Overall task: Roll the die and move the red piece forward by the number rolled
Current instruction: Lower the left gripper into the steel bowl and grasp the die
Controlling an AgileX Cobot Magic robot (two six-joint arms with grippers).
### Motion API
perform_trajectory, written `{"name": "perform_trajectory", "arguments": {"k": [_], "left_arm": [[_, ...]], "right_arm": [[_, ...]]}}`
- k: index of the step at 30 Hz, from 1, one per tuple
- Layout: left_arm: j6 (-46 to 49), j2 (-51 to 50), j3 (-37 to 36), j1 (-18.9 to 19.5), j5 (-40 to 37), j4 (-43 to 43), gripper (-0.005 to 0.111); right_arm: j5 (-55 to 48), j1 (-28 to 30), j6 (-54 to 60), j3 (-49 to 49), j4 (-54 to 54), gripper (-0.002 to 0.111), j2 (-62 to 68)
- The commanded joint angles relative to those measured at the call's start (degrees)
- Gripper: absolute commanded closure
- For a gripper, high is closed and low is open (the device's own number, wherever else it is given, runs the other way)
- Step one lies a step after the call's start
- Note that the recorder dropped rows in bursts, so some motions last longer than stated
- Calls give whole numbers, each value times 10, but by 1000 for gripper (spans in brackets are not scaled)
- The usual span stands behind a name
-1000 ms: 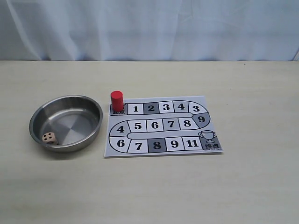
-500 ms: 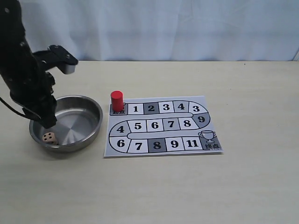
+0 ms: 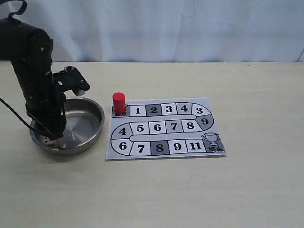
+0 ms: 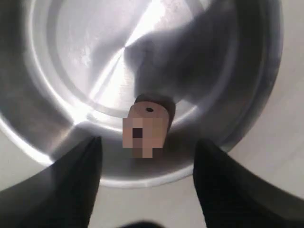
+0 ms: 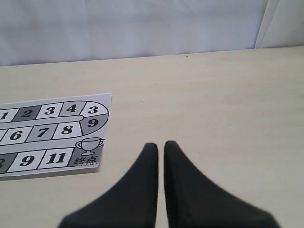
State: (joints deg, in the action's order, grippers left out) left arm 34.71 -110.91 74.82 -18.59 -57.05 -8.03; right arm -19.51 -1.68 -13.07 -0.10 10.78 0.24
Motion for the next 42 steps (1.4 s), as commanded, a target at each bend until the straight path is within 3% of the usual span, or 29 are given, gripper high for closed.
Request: {"name": "perform_trajectory", "arguments": {"k": [1,10,26,32,39,42], "left_arm": [[-5,-26,2,9,4,-1,52],[-21,-49,2,34,33,8,52],[-20,-82,2,34,43,18,54],[-20,-80,2,34,42,18,104],[-20,-35,23,33,39,32,107],[-28,-6,46,33,4,48,107]], "right_arm": [[-1,2,-3,1,-1,104,-2],[-1,2,-3,1,-1,104,-2],[-1,2,-3,1,-1,104,-2],[-1,2,-3,1,-1,104,-2],[-1,2,-3,1,-1,104,-2],[-1,2,-3,1,-1,104,-2]]}}
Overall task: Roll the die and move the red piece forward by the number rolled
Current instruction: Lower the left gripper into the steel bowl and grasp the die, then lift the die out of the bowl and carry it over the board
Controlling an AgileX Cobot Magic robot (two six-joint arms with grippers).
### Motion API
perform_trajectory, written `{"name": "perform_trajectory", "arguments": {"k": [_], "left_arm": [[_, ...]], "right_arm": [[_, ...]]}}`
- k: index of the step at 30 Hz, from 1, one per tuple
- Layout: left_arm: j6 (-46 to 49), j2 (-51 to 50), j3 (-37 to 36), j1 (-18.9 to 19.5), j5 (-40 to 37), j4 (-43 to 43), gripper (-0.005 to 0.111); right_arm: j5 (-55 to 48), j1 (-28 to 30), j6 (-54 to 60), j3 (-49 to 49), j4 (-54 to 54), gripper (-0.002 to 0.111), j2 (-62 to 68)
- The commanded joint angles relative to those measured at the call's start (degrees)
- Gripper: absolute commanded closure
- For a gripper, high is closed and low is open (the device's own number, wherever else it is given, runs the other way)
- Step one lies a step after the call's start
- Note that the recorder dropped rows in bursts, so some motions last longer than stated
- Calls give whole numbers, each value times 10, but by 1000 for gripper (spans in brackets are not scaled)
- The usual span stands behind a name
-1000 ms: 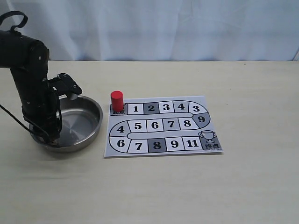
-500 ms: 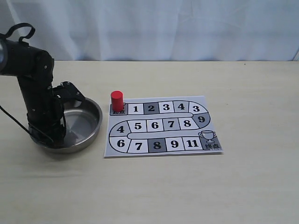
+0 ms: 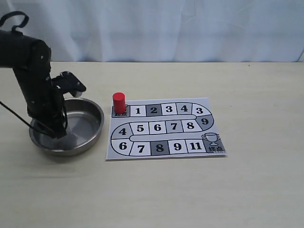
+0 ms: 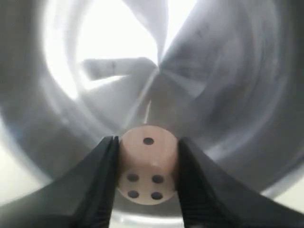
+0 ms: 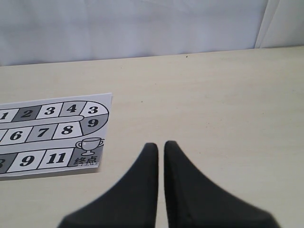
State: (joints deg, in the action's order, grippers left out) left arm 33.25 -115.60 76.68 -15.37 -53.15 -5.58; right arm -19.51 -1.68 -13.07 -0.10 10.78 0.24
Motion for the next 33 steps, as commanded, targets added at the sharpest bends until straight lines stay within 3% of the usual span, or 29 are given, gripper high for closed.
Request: {"name": "perform_trajectory", "arguments": {"k": [1,8,12,14,16,24,30,33], "left_arm": [[-22,50,32,0,-47,28,107],[-184,102,35,38,-168,14,107],[-198,134,37,42,-168,98,107],[-192,157,59,26,-155,172,107],[-190,160,134,-5,-146,253,107],[-211,103,296,-101,-125,296,107],[-211,57,316,-126,-126,300,105],[-211,49,316,-126,-123,300,93]], "right_arm": [[-1,2,-3,1,-1,104,-2],[-1,2,-3,1,-1,104,-2],[-1,2,-3,1,-1,104,-2],[-1,2,-3,1,-1,104,-2],[-1,2,-3,1,-1,104,-2],[-1,2,-3,1,-1,104,-2],[-1,2,-3,1,-1,104,-2],[-1,2,-3,1,-1,104,-2]]}}
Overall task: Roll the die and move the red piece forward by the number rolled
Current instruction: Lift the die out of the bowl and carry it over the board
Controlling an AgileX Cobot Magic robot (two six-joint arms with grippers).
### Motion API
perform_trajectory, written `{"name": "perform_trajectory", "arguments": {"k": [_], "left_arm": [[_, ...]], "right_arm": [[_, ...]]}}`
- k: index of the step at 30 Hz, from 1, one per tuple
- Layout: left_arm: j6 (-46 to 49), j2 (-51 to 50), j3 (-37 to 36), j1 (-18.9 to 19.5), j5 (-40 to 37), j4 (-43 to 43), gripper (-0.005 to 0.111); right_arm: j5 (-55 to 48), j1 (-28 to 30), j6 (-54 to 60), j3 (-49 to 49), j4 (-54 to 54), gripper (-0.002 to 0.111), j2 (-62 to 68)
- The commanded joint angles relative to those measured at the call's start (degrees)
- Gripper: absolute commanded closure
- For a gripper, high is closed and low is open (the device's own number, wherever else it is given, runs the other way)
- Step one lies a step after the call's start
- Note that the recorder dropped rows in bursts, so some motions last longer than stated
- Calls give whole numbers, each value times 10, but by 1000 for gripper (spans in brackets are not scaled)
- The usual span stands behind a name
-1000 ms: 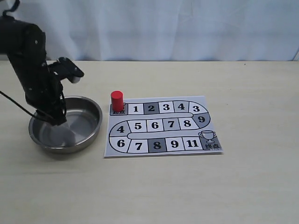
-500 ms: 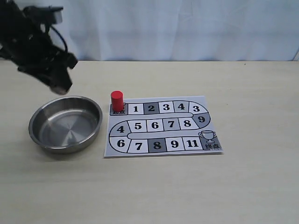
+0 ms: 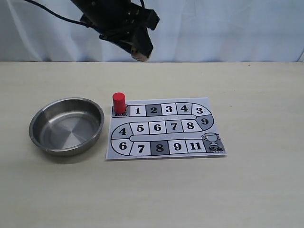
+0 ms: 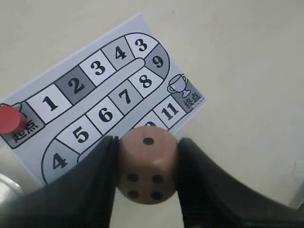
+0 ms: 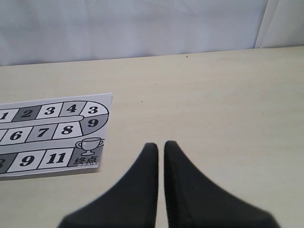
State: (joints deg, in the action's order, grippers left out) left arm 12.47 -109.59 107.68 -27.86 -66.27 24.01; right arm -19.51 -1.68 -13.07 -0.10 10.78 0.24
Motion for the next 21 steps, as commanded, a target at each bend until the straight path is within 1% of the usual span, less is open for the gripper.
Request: {"name": "perform_trajectory", "arguments": {"k": [1,6,8,10,12,18,20,21], "left_arm": [[-3,-12,6,-2,13,4,86],[-3,-12,6,-2,64,26,49],[0,-12,6,-2,82,38,38],[10,-12,6,-2,89,52,29],[10,-12,6,-2,90,52,24],[10,-12,6,-2,95,50,25],[10,-12,6,0,95,50,28],[10,-12,6,1,94,50,33]], "right_arm": [[-1,2,-3,1,-1,104,-2],[-1,2,-3,1,-1,104,-2],[-1,2,-3,1,-1,104,-2],[-1,2,-3,1,-1,104,-2],[-1,2,-3,1,-1,104,-2],[-1,2,-3,1,-1,104,-2],[-1,2,-3,1,-1,104,-2],[-1,2,-3,1,-1,104,-2]]}}
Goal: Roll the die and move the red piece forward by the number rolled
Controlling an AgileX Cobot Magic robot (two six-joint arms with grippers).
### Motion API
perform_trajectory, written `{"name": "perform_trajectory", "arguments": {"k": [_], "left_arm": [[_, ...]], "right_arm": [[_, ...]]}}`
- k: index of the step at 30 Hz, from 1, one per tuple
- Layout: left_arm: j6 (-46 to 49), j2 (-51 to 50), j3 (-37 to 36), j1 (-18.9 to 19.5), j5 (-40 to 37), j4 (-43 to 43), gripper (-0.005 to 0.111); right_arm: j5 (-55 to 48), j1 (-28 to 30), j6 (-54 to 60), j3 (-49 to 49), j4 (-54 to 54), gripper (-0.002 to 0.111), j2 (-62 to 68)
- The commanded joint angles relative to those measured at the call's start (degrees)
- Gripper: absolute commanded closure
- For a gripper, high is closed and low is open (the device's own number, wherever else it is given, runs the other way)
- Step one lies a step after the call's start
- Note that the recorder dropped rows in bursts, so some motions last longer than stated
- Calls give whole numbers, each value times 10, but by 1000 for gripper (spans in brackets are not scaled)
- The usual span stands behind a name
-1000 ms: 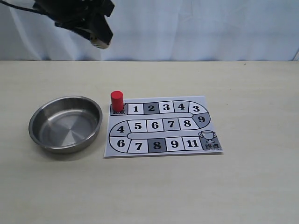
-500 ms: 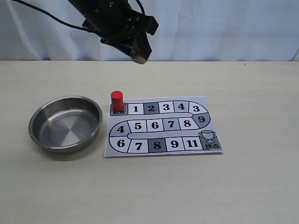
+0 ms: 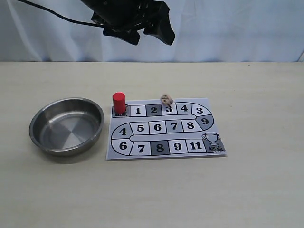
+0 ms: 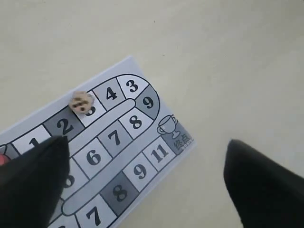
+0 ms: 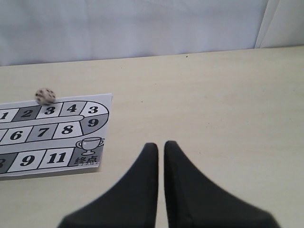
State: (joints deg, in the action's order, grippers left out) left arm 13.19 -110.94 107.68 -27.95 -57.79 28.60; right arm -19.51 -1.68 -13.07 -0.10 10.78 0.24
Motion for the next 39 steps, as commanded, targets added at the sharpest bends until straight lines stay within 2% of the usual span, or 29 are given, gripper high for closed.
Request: {"name": "perform_trajectory", "arguments": {"k": [1,2,9,11,21,27,31,39], "left_arm": [[3,1,6,2,9,4,39],[3,2,6,3,8,2,44],[2,12,6,17,-1,7,97],[2,12,6,20,-10,7,107],[22,12,6,17,-70,8,107],[41,3,17,-20,-79,-27,107],[31,-44,77,-54,-122,-91,107],[19,-164,204,-114,-122,-147,107]], "right_arm": [[-1,2,-3,1,-1,104,-2],[-1,2,-3,1,-1,104,-2],[-1,2,-3,1,-1,104,-2],[-1,2,-3,1,-1,104,-2],[-1,2,-3,1,-1,104,-2],[-1,2,-3,1,-1,104,-2],[-1,2,-3,1,-1,104,-2],[-1,2,-3,1,-1,104,-2]]}}
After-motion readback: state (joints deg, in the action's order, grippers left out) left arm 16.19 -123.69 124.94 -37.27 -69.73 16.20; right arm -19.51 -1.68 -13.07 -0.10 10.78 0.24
